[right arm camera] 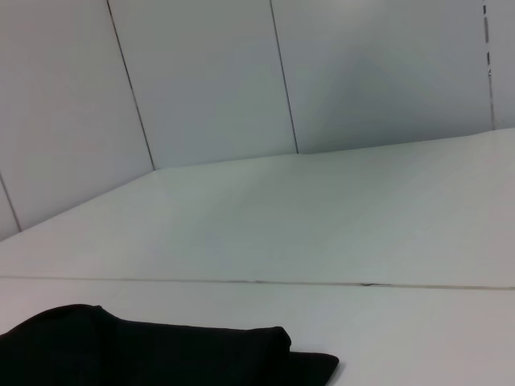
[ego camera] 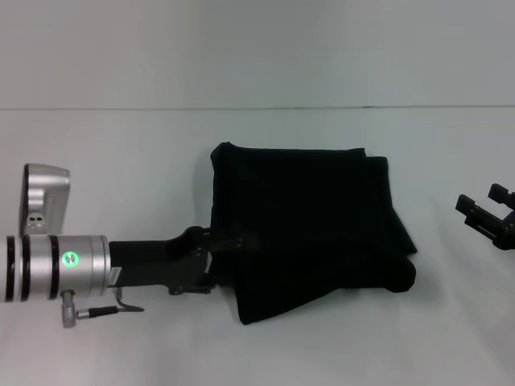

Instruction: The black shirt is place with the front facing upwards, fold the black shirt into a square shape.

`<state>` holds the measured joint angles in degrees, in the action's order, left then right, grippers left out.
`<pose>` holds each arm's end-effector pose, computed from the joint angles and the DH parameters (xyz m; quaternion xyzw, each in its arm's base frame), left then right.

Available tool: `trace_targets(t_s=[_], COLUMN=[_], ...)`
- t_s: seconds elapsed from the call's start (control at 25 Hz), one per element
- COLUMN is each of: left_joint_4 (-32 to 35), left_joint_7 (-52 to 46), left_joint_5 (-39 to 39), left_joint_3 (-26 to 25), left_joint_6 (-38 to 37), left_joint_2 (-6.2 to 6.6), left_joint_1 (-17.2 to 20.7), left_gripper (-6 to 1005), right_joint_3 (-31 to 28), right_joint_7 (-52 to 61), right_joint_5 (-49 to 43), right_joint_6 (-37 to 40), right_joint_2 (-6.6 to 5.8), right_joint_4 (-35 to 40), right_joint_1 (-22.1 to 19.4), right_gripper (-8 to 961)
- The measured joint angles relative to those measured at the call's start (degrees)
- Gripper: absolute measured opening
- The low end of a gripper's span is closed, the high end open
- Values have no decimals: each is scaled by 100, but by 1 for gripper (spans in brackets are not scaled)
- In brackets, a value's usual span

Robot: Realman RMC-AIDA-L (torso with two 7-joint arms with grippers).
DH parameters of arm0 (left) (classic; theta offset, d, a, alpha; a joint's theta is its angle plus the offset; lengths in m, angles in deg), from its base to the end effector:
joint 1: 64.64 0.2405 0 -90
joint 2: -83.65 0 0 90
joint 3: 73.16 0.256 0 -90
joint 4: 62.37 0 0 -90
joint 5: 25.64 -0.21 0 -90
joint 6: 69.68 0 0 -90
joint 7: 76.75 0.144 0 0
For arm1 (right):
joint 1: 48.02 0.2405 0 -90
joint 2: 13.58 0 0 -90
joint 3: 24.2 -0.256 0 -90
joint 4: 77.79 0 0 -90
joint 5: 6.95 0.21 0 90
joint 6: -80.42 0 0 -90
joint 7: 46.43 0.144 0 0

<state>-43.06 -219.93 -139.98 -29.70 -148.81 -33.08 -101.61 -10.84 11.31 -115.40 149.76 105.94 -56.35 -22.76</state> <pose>-0.2645 0.3363 -0.0480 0.6378 0.7361 0.2237 0.0374 0.3572 0.3203 0.0085 -0.8072 0.3277 0.2692 0.4107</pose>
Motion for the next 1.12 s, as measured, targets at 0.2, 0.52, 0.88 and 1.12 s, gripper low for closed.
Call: trace_targets(t_s=[0.2,0.52,0.88,1.12], left_joint_4=[-19,-18,-22,-8], left_joint_7=[-154,-445,-695,-748], left_joint_5=[-279,-444,-454,-424], left_joint_3=[27,31,30,-35], left_joint_6=[234,162,356,456], left_joint_2=[66,70,-10,-5], left_joint_1=[-42,-83,-163,-181], left_gripper=[923,922,921,920], right_joint_3=[10,4,6,17], right_joint_7=[0,0,0,0], right_joint_5=[-1,-1,0,0], right_joint_6=[0,0,-2,-76], right_joint_2=[0,0,0,0], right_joint_4=[5,33,32,27], right_joint_1=[10,28,58,96], right_gripper=[720,720,719,719])
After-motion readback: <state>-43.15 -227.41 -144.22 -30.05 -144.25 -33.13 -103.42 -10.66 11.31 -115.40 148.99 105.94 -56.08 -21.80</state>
